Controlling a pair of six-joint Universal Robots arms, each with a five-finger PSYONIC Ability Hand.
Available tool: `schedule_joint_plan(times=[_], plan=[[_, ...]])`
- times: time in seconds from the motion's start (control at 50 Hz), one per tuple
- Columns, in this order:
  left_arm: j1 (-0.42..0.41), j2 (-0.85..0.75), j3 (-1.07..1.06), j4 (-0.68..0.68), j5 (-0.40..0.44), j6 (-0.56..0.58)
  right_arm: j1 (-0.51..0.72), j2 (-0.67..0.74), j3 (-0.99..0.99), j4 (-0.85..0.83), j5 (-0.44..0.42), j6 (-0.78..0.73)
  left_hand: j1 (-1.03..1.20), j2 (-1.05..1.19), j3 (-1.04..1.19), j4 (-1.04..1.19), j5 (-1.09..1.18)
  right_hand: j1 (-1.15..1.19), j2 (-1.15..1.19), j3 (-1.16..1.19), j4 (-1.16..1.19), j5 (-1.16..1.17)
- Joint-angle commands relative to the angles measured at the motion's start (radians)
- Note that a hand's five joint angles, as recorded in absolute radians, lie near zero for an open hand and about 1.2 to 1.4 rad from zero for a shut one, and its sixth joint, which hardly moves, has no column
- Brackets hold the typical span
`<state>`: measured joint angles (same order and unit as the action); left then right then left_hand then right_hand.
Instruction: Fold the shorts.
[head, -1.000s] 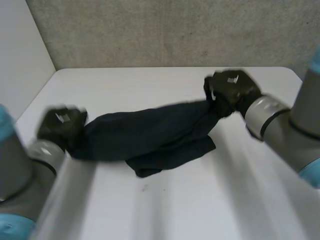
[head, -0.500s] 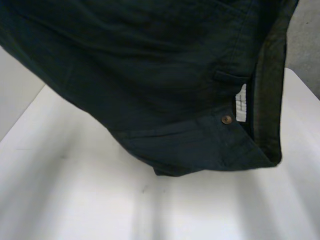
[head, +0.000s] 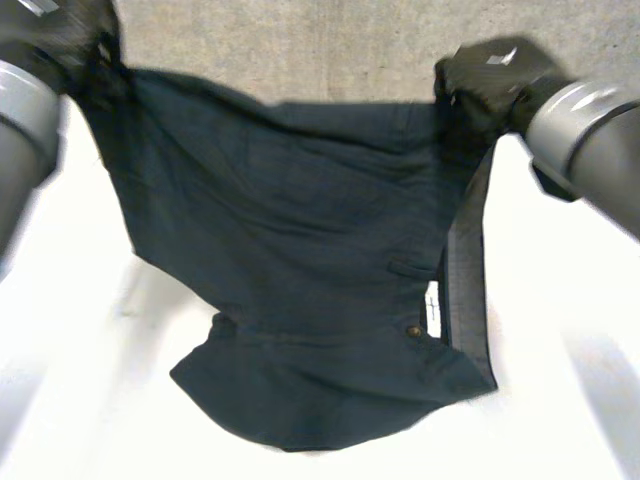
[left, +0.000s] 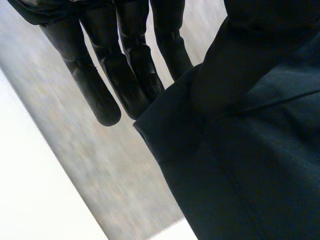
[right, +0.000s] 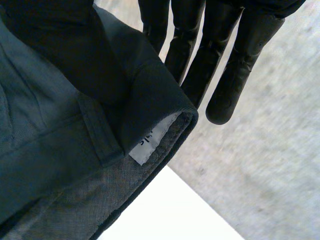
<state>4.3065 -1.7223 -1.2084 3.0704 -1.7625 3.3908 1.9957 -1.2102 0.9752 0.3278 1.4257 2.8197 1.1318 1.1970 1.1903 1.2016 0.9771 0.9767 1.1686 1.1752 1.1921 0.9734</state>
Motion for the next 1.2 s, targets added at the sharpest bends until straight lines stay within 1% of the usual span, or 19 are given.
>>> schedule_joint_plan(times=[0.02, 0.04, 0.08, 0.12, 0.14, 0.16, 0.18, 0.28, 0.34, 0.4, 0.48, 0.54, 0.62, 0.7, 0.8, 0.94, 1.0, 1.08, 1.2], plan=[[-0.002, -0.347, 0.226, 0.082, -0.002, 0.007, 0.0, 0.238, -0.085, -0.254, 0.093, -0.005, 0.264, 0.199, 0.206, 0.195, 0.245, 0.42, 0.228, 0.221, 0.204, 0.248], [-0.002, -0.417, 0.293, 0.102, -0.002, 0.007, 0.0, 0.28, -0.096, -0.351, 0.143, -0.009, 0.264, 0.199, 0.206, 0.195, 0.245, 0.42, 0.228, 0.221, 0.204, 0.248], [-0.007, -0.485, 0.366, 0.128, 0.0, 0.005, 0.0, 0.317, -0.098, -0.45, 0.183, -0.02, 0.264, 0.199, 0.206, 0.195, 0.245, 0.42, 0.228, 0.221, 0.204, 0.248], [-0.024, -0.565, 0.451, 0.169, 0.002, 0.002, 0.0, 0.365, -0.101, -0.568, 0.219, -0.046, 0.104, 0.039, 0.046, 0.035, 0.084, 0.42, 0.228, 0.221, 0.204, 0.248], [-0.031, -0.583, 0.469, 0.183, 0.003, 0.005, 0.0, 0.388, -0.105, -0.608, 0.229, -0.065, -0.164, -0.229, -0.223, -0.234, -0.184, 0.049, -0.143, -0.15, -0.167, -0.123], [-0.051, -0.623, 0.504, 0.211, 0.006, 0.012, 0.002, 0.414, -0.107, -0.63, 0.235, -0.094, -0.858, -0.924, -0.917, -0.928, -0.878, -0.685, -0.877, -0.883, -0.9, -0.856], [-0.059, -0.635, 0.516, 0.221, 0.008, 0.012, 0.002, 0.429, -0.112, -0.628, 0.237, -0.114, -0.957, -1.022, -1.016, -1.027, -0.977, -0.802, -0.994, -1.001, -1.018, -0.973], [-0.079, -0.654, 0.514, 0.24, 0.012, 0.01, 0.006, 0.439, -0.101, -0.569, 0.239, -0.151, -0.957, -1.022, -1.016, -1.027, -0.977, -0.802, -0.994, -1.001, -1.018, -0.973], [-0.091, -0.632, 0.449, 0.232, 0.009, 0.01, 0.003, 0.344, -0.008, -0.477, 0.228, -0.151, -0.957, -1.022, -1.016, -1.027, -0.977, -0.802, -0.994, -1.001, -1.018, -0.973], [-0.09, -0.522, 0.325, 0.205, 0.006, 0.005, -0.008, 0.269, 0.065, -0.423, 0.214, -0.152, -0.957, -1.022, -1.016, -1.027, -0.977, -0.802, -0.994, -1.001, -1.018, -0.973], [-0.086, -0.353, 0.054, 0.142, 0.011, -0.002, -0.029, 0.109, 0.27, -0.271, 0.034, -0.192, -0.933, -0.998, -0.992, -1.003, -0.953, -0.802, -0.994, -1.001, -1.018, -0.973], [-0.085, -0.231, -0.149, 0.122, 0.011, -0.005, -0.069, 0.039, 0.385, -0.217, -0.068, -0.229, -0.898, -0.963, -0.956, -0.968, -0.918, -0.802, -0.994, -1.001, -1.018, -0.973], [-0.096, -0.096, -0.405, 0.125, 0.02, -0.004, -0.145, -0.125, 0.593, -0.196, -0.221, -0.308, -0.76, -0.825, -0.818, -0.83, -0.78, -0.496, -0.688, -0.695, -0.712, -0.668], [-0.119, -0.005, -0.584, 0.123, 0.058, -0.008, -0.179, -0.163, 0.706, -0.191, -0.3, -0.37, -0.689, -0.755, -0.748, -0.759, -0.709, -0.285, -0.477, -0.483, -0.5, -0.456], [-0.152, 0.044, -0.718, 0.119, 0.113, -0.063, -0.215, -0.178, 0.796, -0.19, -0.343, -0.425, -0.461, -0.526, -0.519, -0.53, -0.48, -0.099, -0.291, -0.298, -0.315, -0.271], [-0.159, 0.033, -0.766, 0.103, 0.123, -0.162, -0.247, -0.143, 0.838, -0.207, -0.378, -0.471, -0.452, -0.517, -0.51, -0.521, -0.471, -0.081, -0.273, -0.28, -0.297, -0.253], [-0.159, 0.006, -0.763, 0.103, 0.126, -0.183, -0.248, -0.065, 0.818, -0.246, -0.403, -0.48, -0.466, -0.531, -0.525, -0.536, -0.486, -0.154, -0.346, -0.353, -0.37, -0.326], [-0.16, -0.068, -0.735, 0.102, 0.123, -0.183, -0.248, -0.013, 0.787, -0.315, -0.4, -0.48, -0.551, -0.616, -0.609, -0.621, -0.571, -0.451, -0.642, -0.649, -0.666, -0.622], [-0.16, -0.131, -0.689, 0.111, 0.11, -0.176, -0.247, 0.061, 0.749, -0.386, -0.396, -0.477, -0.645, -0.71, -0.704, -0.715, -0.665, -0.46, -0.652, -0.659, -0.676, -0.631]])
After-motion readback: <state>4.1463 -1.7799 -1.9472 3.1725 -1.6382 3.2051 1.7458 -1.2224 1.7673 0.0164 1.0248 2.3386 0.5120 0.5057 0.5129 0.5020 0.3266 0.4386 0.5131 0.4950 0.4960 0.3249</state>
